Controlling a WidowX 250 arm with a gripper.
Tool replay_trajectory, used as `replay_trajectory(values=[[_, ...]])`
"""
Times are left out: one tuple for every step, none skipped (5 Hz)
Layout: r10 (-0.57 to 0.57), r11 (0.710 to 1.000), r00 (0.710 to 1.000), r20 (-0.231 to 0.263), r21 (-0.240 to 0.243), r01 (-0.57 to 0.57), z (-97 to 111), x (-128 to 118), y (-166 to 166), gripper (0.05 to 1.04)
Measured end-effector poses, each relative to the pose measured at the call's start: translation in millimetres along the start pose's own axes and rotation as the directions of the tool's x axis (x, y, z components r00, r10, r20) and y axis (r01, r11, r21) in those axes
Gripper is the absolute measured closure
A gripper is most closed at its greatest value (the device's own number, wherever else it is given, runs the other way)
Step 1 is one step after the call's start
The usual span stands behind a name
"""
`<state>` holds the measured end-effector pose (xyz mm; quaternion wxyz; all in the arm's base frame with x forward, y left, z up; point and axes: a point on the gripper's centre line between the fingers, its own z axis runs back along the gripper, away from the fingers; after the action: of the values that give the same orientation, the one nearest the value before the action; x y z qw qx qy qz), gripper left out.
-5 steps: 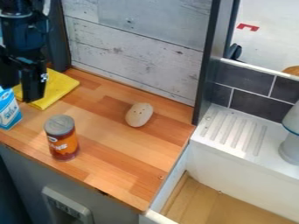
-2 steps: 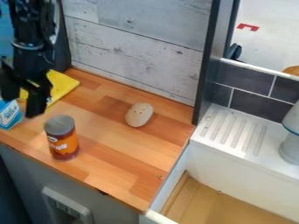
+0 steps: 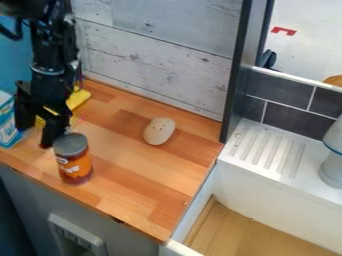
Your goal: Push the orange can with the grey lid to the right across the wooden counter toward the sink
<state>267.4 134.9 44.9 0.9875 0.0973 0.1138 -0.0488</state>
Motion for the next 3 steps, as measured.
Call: replay_trajectory(values=[[-0.035, 0.997, 0.999, 0.018, -0.07, 0.036, -1, 4, -29, 0.083], [-0.08, 0.989, 0.996, 0.041, -0.124, 0.085, 8, 17, -70, 0.083], [-0.13, 0.976, 0.989, 0.07, -0.169, 0.14, 17, 25, -107, 0.083]])
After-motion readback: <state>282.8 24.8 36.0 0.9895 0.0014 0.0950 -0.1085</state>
